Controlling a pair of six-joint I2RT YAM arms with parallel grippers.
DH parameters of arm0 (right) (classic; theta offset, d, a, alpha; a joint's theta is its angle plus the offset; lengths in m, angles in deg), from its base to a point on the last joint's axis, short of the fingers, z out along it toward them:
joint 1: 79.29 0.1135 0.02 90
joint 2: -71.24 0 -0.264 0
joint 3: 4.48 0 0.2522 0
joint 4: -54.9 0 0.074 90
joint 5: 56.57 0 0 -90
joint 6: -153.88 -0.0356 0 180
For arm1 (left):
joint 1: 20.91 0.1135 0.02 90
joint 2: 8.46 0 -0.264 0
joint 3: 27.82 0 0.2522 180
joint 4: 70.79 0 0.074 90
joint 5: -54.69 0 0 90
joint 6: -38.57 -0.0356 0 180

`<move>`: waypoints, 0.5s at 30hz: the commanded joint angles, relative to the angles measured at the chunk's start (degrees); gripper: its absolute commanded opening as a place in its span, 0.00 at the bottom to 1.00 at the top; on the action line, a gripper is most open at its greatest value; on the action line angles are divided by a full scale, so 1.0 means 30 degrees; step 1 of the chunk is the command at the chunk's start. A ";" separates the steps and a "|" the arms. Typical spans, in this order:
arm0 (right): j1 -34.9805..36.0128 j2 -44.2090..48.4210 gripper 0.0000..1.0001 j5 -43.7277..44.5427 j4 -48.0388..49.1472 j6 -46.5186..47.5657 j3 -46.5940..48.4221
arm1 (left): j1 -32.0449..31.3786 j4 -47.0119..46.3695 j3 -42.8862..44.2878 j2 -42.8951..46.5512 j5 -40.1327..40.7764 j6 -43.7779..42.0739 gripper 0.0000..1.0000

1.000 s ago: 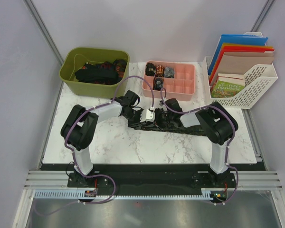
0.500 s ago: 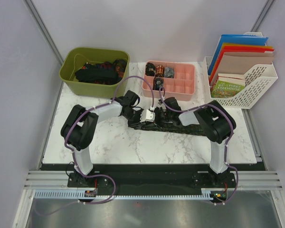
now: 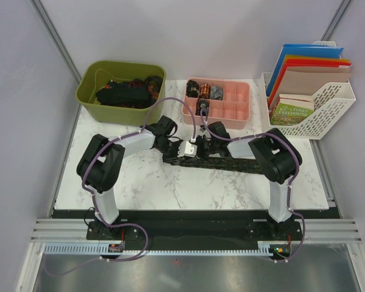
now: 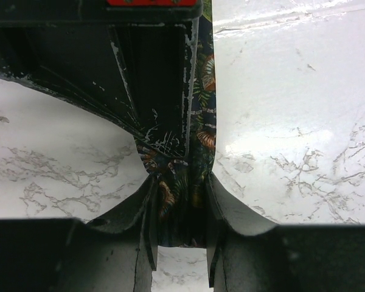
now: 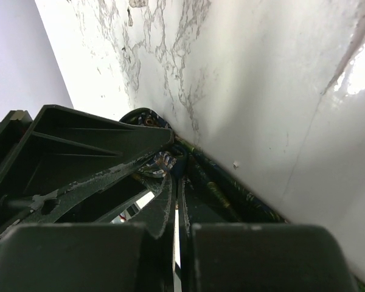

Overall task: Roll the ties
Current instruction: Roll the tie at the center of the board.

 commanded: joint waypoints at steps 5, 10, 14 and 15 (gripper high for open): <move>-0.0177 -0.0885 0.00 0.1388 -0.0154 0.1807 -0.0006 | 0.0636 0.2188 -0.0430 0.0964 -0.0674 -0.0967 0.52; -0.0148 -0.1501 0.00 0.1564 -0.0447 0.1632 0.0139 | 0.1808 0.2335 -0.0459 0.2195 -0.0998 -0.0761 0.66; -0.0148 -0.1590 0.00 0.1652 -0.0682 0.1574 0.0257 | 0.2190 0.2335 -0.0488 0.2226 -0.1027 -0.0614 0.69; -0.0148 -0.1619 0.00 0.1681 -0.0711 0.1573 0.0257 | 0.2190 0.2335 -0.0459 0.2197 -0.1201 -0.0527 0.69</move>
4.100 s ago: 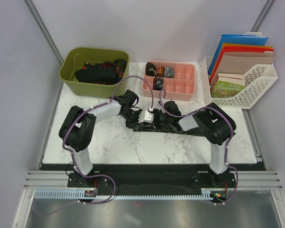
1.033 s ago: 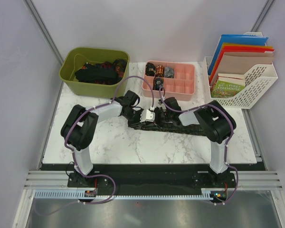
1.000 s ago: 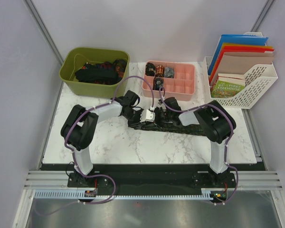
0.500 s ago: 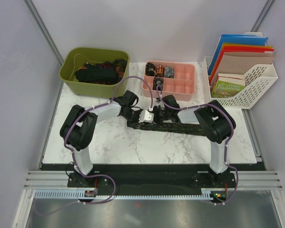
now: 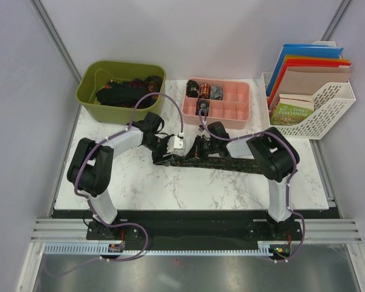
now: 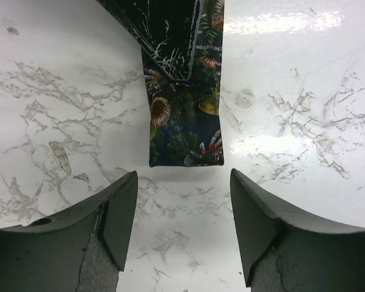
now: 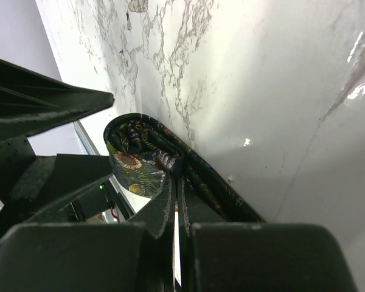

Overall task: Roll the ties
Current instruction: Roll the tie at the center of the board.

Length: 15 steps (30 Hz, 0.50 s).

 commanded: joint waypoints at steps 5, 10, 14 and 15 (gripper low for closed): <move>-0.0090 -0.0876 0.00 0.2002 -0.1214 0.0765 -0.0027 | -0.0090 -0.0478 0.0037 -0.0013 -0.0958 0.1147 0.70; -0.0090 -0.0876 0.00 0.1944 -0.1185 0.0735 -0.0086 | -0.0266 -0.2094 0.0007 -0.0423 -0.0341 0.1852 0.70; -0.0090 -0.0876 0.00 0.1973 -0.1214 0.0706 -0.0115 | -0.0500 -0.1948 0.0007 -0.0395 -0.0282 0.1531 0.57; -0.0090 -0.0876 0.00 0.2002 -0.1214 0.0706 -0.0115 | -0.0501 -0.1802 0.0123 -0.0308 -0.0311 0.1414 0.53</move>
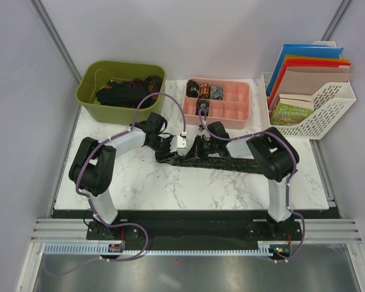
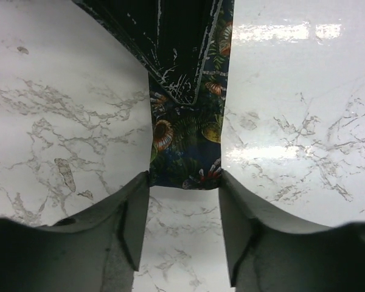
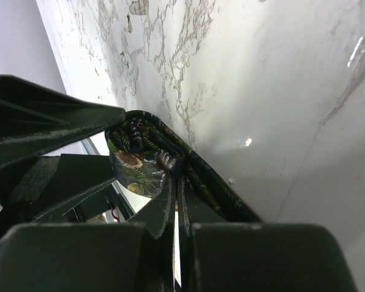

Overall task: Roll the ties
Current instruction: Roll the tie at the center of the board.

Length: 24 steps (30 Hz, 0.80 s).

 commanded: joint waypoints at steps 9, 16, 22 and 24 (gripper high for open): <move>-0.0082 -0.0928 0.00 0.2046 -0.1360 0.0662 -0.0122 | -0.1233 0.0295 0.1376 0.0184 -0.1037 0.0824 0.41; -0.0082 -0.0898 0.00 0.1987 -0.1302 0.0603 -0.0181 | -0.2200 0.0207 0.3191 -0.1924 -0.1037 0.1763 0.41; -0.0082 -0.0840 0.00 0.1636 -0.0892 0.0457 -0.0269 | -0.2786 0.0061 0.3750 -0.2952 -0.0129 0.2145 0.41; -0.0082 -0.0781 0.00 0.1462 -0.0775 0.0312 -0.0298 | -0.2904 0.0177 0.3779 -0.3128 0.0308 0.2290 0.41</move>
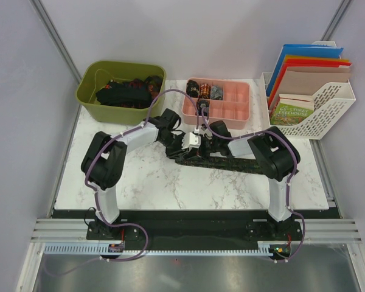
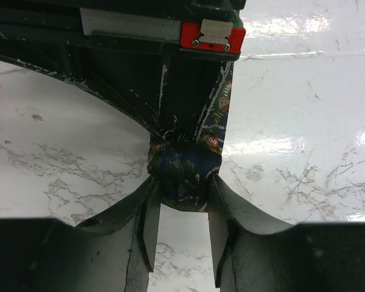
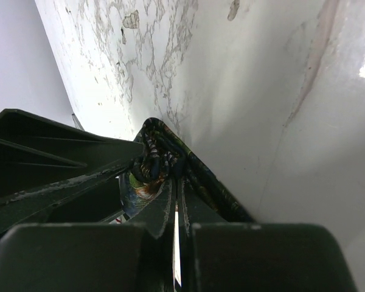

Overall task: Roll the ties
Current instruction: Roll the tie at the center of the board.

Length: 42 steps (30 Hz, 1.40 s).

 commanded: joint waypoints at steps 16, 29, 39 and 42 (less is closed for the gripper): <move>-0.0831 0.1888 0.29 -0.0641 -0.0349 -0.0620 -0.0686 | -0.1421 -0.0446 -0.1200 -0.1747 0.3900 0.0343 0.33; -0.1124 0.3386 0.47 -0.1023 -0.0877 -0.0825 -0.1242 | -0.1421 -0.0036 -0.0789 -0.2100 0.3931 0.0167 0.32; -0.0919 0.2422 0.51 -0.0174 0.0819 -0.1820 -0.1507 | -0.1421 0.0052 -0.0847 -0.2013 0.3639 0.0079 0.33; -0.0685 0.2040 0.48 -0.0057 0.1115 -0.2027 -0.1360 | -0.1421 0.0052 -0.0905 -0.1925 0.3638 0.0021 0.33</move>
